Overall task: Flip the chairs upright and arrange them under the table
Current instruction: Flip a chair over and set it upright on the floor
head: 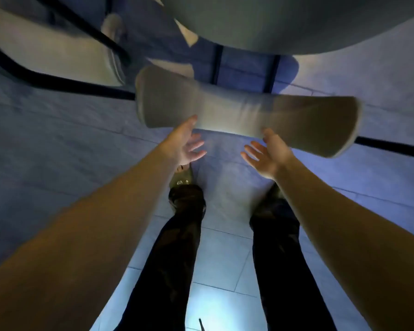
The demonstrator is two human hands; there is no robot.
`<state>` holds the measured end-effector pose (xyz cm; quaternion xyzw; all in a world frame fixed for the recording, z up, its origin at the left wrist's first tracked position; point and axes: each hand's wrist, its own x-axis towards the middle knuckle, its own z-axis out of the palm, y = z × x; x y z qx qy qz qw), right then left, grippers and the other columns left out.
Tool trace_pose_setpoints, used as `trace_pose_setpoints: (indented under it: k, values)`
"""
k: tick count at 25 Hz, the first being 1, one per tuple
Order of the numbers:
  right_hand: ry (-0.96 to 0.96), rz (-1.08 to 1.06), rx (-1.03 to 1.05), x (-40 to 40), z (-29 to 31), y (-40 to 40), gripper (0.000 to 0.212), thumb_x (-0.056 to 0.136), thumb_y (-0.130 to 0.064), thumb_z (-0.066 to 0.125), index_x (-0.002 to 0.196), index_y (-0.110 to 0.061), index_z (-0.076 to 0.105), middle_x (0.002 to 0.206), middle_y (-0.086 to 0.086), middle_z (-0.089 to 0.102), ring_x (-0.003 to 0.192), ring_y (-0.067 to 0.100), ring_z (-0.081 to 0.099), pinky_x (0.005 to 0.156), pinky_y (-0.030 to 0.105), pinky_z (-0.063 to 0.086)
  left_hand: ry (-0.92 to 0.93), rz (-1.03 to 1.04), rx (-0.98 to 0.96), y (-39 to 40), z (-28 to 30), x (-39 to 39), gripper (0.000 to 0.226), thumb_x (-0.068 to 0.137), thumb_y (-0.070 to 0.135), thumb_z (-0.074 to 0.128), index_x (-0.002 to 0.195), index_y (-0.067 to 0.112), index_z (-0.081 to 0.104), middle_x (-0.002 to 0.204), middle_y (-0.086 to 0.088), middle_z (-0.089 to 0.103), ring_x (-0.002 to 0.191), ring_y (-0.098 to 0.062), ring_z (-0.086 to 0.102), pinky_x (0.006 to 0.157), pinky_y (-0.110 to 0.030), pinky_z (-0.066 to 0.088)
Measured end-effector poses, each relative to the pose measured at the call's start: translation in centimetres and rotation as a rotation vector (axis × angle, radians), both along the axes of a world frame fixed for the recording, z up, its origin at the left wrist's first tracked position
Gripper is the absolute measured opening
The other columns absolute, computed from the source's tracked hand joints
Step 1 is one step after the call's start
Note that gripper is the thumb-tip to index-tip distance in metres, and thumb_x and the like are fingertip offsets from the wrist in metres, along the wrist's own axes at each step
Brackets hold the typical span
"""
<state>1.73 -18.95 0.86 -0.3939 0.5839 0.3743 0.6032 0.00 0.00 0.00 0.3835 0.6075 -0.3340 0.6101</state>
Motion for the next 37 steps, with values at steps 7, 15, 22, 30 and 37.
trace_pose_setpoints:
  k: [7, 15, 22, 30, 37]
  values:
    - [0.041, -0.162, -0.041, -1.3, -10.9, -0.1, 0.065, 0.086, -0.052, 0.062, 0.141, -0.024, 0.042, 0.15, 0.006, 0.035, 0.136, 0.022, 0.041, 0.105, 0.039, 0.045, 0.035, 0.307, -0.019, -0.1, -9.2, -1.8, 0.059, 0.086, 0.046, 0.067, 0.135, 0.019, 0.05, 0.144, -0.006, 0.044, 0.134, -0.019, 0.044, 0.104, -0.039, 0.042]
    - [0.02, -0.358, -0.019, -0.7, -16.3, 0.3, 0.072, 0.073, -0.068, 0.065, 0.125, -0.019, 0.057, 0.111, -0.002, 0.059, 0.101, 0.014, 0.058, 0.08, 0.032, 0.052, -0.117, 0.38, -0.059, -1.5, -13.6, -0.4, 0.066, 0.084, 0.055, 0.064, 0.136, 0.017, 0.051, 0.14, 0.001, 0.055, 0.132, -0.014, 0.048, 0.117, -0.041, 0.025]
    - [0.007, -0.276, -0.076, -1.1, -13.9, -0.3, 0.065, 0.075, -0.066, 0.066, 0.125, -0.025, 0.059, 0.112, -0.005, 0.067, 0.113, 0.012, 0.062, 0.077, 0.032, 0.049, -0.082, 0.333, -0.031, -0.9, -11.9, -0.8, 0.074, 0.079, 0.058, 0.068, 0.137, 0.018, 0.051, 0.136, 0.002, 0.057, 0.128, -0.014, 0.051, 0.104, -0.033, 0.034]
    - [0.032, -0.234, -0.079, -3.2, -2.4, -0.3, 0.063, 0.071, -0.067, 0.068, 0.116, -0.024, 0.061, 0.102, -0.007, 0.068, 0.094, 0.009, 0.063, 0.078, 0.028, 0.049, -0.048, 0.193, 0.038, -0.4, -0.9, -2.4, 0.078, 0.076, 0.069, 0.062, 0.137, 0.021, 0.052, 0.135, 0.006, 0.058, 0.124, -0.007, 0.052, 0.096, -0.026, 0.035]
    - [-0.023, -0.233, -0.149, -2.7, 10.5, -1.0, 0.083, 0.061, -0.066, 0.077, 0.129, -0.023, 0.056, 0.115, -0.003, 0.067, 0.08, 0.012, 0.064, 0.058, 0.026, 0.055, -0.085, 0.055, 0.216, -1.5, 13.2, -0.6, 0.074, 0.075, 0.072, 0.06, 0.134, 0.029, 0.051, 0.119, 0.012, 0.062, 0.114, -0.011, 0.056, 0.101, -0.032, 0.035]
